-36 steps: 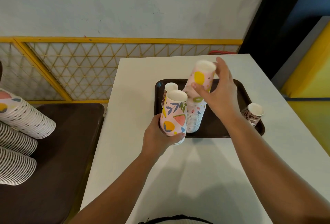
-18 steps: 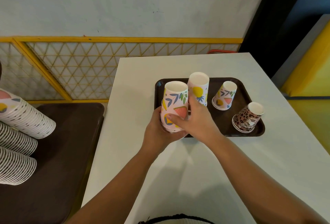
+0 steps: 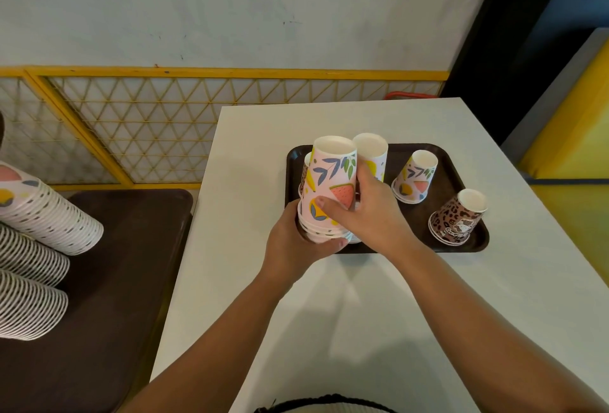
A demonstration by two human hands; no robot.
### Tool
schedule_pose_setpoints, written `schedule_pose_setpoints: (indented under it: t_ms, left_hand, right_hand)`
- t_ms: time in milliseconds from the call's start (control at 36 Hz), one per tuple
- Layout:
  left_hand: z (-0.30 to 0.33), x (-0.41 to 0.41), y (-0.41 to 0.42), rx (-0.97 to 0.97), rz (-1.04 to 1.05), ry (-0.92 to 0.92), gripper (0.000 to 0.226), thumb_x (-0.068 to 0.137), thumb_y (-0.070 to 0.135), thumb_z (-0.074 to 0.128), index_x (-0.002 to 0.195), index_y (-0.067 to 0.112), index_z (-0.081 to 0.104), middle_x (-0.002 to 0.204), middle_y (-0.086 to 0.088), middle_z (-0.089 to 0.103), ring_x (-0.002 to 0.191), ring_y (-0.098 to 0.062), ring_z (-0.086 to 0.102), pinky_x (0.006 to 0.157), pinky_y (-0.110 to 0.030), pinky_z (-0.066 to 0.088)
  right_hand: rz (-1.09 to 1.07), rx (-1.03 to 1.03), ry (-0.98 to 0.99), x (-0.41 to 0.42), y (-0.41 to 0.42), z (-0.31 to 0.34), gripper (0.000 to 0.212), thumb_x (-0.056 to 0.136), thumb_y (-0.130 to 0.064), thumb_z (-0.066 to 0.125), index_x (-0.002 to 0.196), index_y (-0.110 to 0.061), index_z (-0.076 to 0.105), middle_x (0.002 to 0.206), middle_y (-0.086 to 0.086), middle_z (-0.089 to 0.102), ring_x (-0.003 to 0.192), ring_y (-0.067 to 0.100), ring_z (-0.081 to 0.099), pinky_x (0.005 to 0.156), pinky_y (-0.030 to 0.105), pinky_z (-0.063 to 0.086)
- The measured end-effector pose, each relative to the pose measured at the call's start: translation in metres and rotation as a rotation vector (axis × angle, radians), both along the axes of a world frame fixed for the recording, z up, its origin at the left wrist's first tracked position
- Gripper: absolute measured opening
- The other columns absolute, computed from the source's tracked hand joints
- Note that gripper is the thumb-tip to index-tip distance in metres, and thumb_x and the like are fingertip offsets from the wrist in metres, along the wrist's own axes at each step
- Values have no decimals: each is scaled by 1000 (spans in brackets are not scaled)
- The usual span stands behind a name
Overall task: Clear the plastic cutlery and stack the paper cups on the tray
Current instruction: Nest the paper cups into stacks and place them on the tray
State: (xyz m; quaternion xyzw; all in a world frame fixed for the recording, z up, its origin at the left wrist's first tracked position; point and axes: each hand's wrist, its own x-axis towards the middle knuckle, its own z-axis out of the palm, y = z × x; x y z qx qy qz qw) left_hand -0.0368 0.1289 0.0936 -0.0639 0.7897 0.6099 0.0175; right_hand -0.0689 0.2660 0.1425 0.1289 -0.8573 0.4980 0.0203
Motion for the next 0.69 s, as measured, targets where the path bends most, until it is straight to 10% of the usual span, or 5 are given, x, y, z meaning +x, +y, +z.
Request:
schedule_pose_setpoints:
  t_ms: [361, 694]
  left_hand:
    - [-7, 3, -2, -17, -3, -14, 65, 56, 15, 89, 112, 23, 56, 95, 15, 67, 80, 7, 63, 63, -7, 47]
    - [-9, 3, -6, -56, 26, 19, 72, 56, 21, 90, 117, 25, 52, 105, 11, 64, 96, -7, 63, 78, -21, 54]
  right_hand:
    - [-98, -98, 152, -6, 8, 35, 43, 78, -26, 73, 110, -27, 44, 94, -26, 58, 82, -19, 57, 68, 4, 46]
    - [-331, -101, 306, -40, 35, 53, 67, 70, -43, 69, 126, -18, 42, 117, -4, 61, 101, 8, 60, 80, 20, 51]
